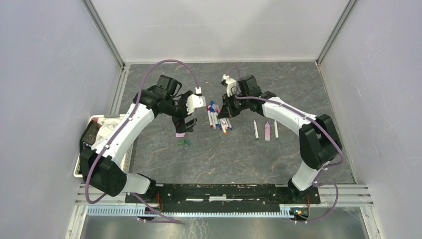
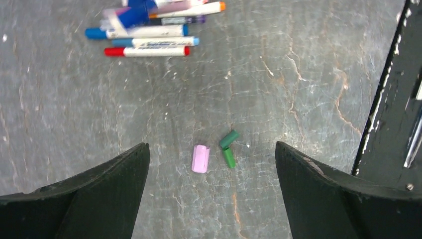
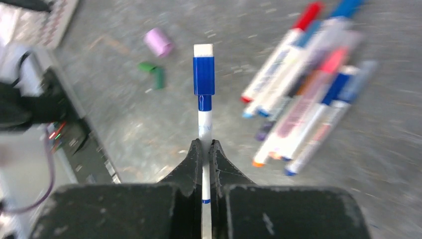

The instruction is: Open the pen caps

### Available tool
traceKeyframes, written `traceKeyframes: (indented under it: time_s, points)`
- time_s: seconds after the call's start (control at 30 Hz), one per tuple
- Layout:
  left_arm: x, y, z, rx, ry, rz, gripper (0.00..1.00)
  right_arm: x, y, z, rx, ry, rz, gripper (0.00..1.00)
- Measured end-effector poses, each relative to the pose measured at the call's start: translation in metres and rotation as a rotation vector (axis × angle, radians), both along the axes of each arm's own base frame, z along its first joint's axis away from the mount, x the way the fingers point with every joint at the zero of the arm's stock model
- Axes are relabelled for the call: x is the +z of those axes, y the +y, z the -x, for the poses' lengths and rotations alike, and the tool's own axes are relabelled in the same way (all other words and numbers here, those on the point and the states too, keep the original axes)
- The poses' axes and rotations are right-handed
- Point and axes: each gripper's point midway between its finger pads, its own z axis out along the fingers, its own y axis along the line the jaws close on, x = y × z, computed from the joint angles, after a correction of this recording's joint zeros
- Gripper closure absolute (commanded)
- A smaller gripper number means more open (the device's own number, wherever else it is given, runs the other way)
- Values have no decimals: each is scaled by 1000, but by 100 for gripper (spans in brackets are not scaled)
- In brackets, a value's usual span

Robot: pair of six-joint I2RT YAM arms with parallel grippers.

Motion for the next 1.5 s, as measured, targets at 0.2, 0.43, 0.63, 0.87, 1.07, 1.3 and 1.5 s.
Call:
traceKeyframes:
  time_s: [0.2,0.43,0.63,0.87,1.07,1.3,1.5]
  points:
    - [-14,-12,18,-167,-29,-38,0,8,40,74,297,112,-104,100]
    - [-25,-23,37,-292,-33,-62,24,12,68,117,477,197,-174,100]
    - [-37,-17,48,-335,-1,-92,36,10,73,123,512,251,-211,100]
    - [-43,-14,54,-360,24,-111,48,14,78,124,530,267,-244,100]
    - [-43,-15,55,-382,10,-113,97,19,80,127,547,280,-270,91]
    - [-45,-14,59,-397,17,-131,98,18,85,126,538,302,-285,65]
    - [-44,-16,60,-405,13,-136,98,20,106,121,561,320,-304,87]
